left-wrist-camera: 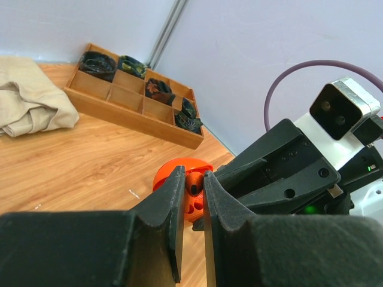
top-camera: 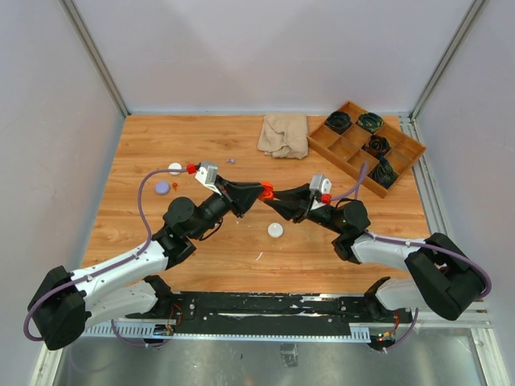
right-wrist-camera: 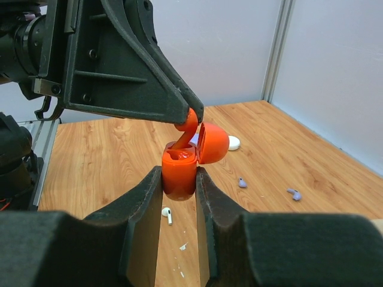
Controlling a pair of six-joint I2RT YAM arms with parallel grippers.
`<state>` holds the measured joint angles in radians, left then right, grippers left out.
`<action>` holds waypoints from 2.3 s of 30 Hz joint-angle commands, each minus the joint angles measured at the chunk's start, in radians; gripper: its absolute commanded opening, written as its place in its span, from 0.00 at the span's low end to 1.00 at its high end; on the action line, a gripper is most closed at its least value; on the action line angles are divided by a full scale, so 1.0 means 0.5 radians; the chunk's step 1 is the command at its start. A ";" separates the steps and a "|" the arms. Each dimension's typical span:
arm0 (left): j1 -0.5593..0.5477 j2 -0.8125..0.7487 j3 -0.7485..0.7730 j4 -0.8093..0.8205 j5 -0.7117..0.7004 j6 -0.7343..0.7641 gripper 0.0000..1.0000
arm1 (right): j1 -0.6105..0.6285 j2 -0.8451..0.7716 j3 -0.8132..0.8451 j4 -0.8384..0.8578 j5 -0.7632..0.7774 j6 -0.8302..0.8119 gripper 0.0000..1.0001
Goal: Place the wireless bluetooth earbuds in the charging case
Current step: Place the earbud in the charging case.
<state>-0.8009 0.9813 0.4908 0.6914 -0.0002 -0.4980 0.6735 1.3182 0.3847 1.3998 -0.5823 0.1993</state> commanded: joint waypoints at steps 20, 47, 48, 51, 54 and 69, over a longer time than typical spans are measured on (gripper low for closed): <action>-0.024 -0.077 -0.066 -0.002 0.095 0.064 0.33 | 0.028 -0.110 -0.045 0.201 -0.002 0.012 0.01; -0.021 -0.213 0.046 -0.410 -0.221 0.228 0.59 | 0.026 -0.144 -0.087 0.196 0.015 -0.017 0.01; -0.020 -0.215 0.050 -0.416 -0.223 0.228 0.60 | 0.025 -0.144 -0.089 0.196 0.018 -0.018 0.01; -0.021 -0.238 0.052 -0.439 -0.212 0.232 0.63 | 0.018 -0.141 -0.110 0.190 0.030 -0.032 0.01; -0.018 -0.259 0.050 -0.456 -0.191 0.226 0.67 | 0.002 -0.137 -0.133 0.190 0.040 -0.039 0.01; -0.019 -0.175 0.259 -0.668 -0.175 0.095 0.70 | -0.016 -0.122 -0.125 0.178 0.037 -0.047 0.01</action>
<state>-0.8047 0.8719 0.5507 0.3901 -0.0727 -0.4282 0.6731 1.2678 0.3237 1.4246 -0.5724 0.1970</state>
